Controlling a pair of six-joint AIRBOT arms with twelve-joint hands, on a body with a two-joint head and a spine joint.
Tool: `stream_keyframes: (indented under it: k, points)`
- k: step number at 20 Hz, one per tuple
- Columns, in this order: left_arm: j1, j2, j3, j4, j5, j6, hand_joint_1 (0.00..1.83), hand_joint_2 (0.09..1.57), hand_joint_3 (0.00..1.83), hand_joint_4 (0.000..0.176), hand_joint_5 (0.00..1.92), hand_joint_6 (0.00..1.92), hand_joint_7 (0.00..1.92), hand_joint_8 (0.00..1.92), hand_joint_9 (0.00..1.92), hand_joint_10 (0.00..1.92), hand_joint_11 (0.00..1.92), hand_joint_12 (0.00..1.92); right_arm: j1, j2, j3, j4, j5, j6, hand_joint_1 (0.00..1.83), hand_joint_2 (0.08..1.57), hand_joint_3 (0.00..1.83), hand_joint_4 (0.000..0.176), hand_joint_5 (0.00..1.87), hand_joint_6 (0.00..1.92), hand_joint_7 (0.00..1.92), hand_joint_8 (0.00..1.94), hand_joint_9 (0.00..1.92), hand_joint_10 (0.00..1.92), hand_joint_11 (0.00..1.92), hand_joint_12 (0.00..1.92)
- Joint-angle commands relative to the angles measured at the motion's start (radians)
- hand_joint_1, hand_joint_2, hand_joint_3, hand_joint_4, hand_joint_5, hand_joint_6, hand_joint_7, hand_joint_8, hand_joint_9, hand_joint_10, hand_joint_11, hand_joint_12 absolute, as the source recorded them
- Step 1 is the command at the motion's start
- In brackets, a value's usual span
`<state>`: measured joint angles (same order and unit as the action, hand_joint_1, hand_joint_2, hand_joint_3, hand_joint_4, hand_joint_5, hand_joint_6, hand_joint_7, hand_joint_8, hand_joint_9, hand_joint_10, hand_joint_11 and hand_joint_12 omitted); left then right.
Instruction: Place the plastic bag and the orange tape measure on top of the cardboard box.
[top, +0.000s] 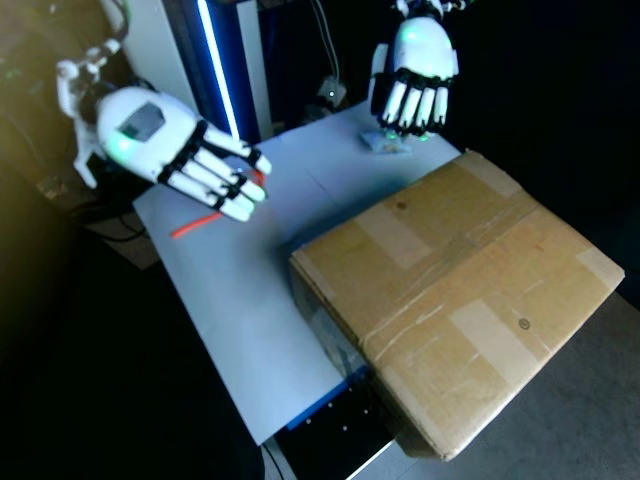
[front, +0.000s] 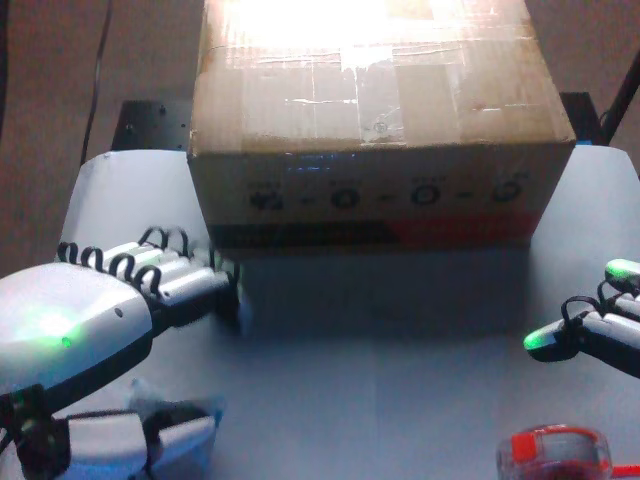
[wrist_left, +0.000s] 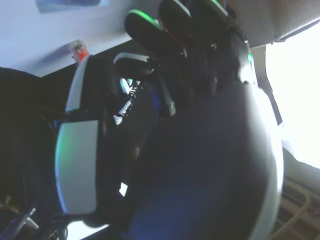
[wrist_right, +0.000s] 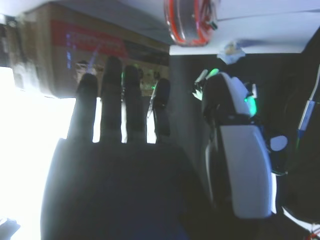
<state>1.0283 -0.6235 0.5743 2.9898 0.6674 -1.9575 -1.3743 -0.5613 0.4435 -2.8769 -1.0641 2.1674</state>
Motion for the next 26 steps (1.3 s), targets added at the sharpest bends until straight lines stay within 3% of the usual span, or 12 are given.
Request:
stream_keyframes:
  k: [1,2,6,8,13,14,15,19,20,23,25,26]
  points:
    - [-0.005,-0.005,0.0,0.022,0.111,-0.003,0.56,1.23,0.03,0.005,0.0,0.0,0.0,0.0,0.0,0.0,0.0,0.0,0.005,-0.001,0.004,-0.018,-0.106,0.004,0.24,0.66,0.3,0.176,0.0,0.59,0.0,0.99,0.0,1.72,0.0,1.92]
    - [-0.005,-0.005,-0.001,0.022,0.112,-0.003,0.55,1.23,0.03,0.016,0.0,0.0,0.0,0.0,0.0,0.0,0.0,0.0,0.005,-0.001,0.005,-0.016,-0.106,0.004,0.2,0.7,0.24,0.176,0.0,0.33,0.0,0.9,0.0,1.69,0.0,1.92]
    - [-0.005,-0.005,-0.001,0.022,0.115,-0.003,0.56,1.21,0.01,0.01,0.0,0.0,0.0,0.0,0.0,0.0,0.0,0.0,0.005,-0.001,0.007,-0.015,-0.107,0.004,0.15,0.82,0.04,0.176,0.0,0.23,0.0,0.88,0.0,1.51,0.0,1.92]
    - [-0.004,-0.014,0.002,0.022,0.098,-0.003,0.61,1.21,0.0,0.013,0.0,0.0,0.0,0.0,0.0,0.0,0.0,0.0,0.005,-0.009,0.011,-0.012,-0.107,0.003,0.22,0.76,0.0,0.176,0.0,0.11,0.0,0.97,0.0,1.87,0.0,1.92]
    - [0.048,-0.048,0.019,-0.016,0.049,-0.003,0.65,1.18,0.0,0.011,0.0,0.0,0.0,0.0,0.0,0.0,0.0,0.0,0.005,-0.059,0.039,0.016,-0.106,-0.012,0.24,0.77,0.0,0.176,0.0,0.15,0.0,0.86,0.0,1.92,0.0,1.92]
    - [0.064,-0.057,0.02,-0.03,0.05,-0.002,0.65,1.18,0.0,0.007,0.0,0.0,0.0,0.0,0.0,0.0,0.0,0.0,0.005,-0.07,0.043,0.022,-0.106,-0.021,0.26,0.76,0.0,0.176,0.0,0.32,0.0,0.89,0.0,1.92,0.0,1.92]
    - [0.084,-0.068,0.02,-0.046,0.053,-0.001,0.66,1.18,0.0,0.026,0.0,0.0,0.0,0.0,0.0,0.0,0.0,0.0,0.005,-0.08,0.045,0.031,-0.106,-0.035,0.24,0.76,0.0,0.176,0.0,0.46,0.0,0.92,0.0,1.92,0.0,1.92]
    - [0.135,-0.078,0.017,-0.091,0.073,0.025,0.68,1.17,0.0,0.056,0.0,0.0,0.0,0.0,0.0,0.0,0.0,0.0,0.005,-0.111,0.056,0.051,-0.104,-0.069,0.3,0.75,0.0,0.176,0.0,0.65,0.0,1.06,0.0,1.92,0.0,1.92]
    - [0.136,-0.091,0.02,-0.123,0.062,0.066,0.68,1.17,0.0,0.045,0.0,0.0,0.0,0.0,0.0,0.0,0.0,0.0,0.005,-0.133,0.069,0.057,-0.097,-0.07,0.39,0.74,0.0,0.176,0.0,0.9,0.0,1.14,0.0,1.92,0.0,1.92]
    - [0.145,-0.116,0.034,-0.144,0.058,0.078,0.66,1.17,0.0,0.058,0.0,0.0,0.0,0.0,0.0,0.0,0.0,0.0,0.005,-0.16,0.085,0.07,-0.08,-0.079,0.48,0.74,0.0,0.176,0.0,1.06,0.0,1.21,0.0,1.76,0.0,1.92]
    - [0.155,-0.14,0.045,-0.158,0.054,0.079,0.69,1.17,0.0,0.072,0.0,0.0,0.0,0.0,0.0,0.0,0.0,0.0,0.006,-0.184,0.103,0.081,-0.063,-0.083,0.52,0.73,0.0,0.109,0.0,1.07,0.0,1.26,0.0,1.71,0.0,1.92]
    - [0.158,-0.144,0.047,-0.162,0.054,0.079,0.68,1.17,0.0,0.071,0.0,0.0,0.0,0.0,0.0,0.0,0.0,0.0,0.006,-0.191,0.109,0.084,-0.054,-0.084,0.54,0.73,0.0,0.094,0.0,1.01,0.0,1.23,0.0,1.65,0.0,1.92]
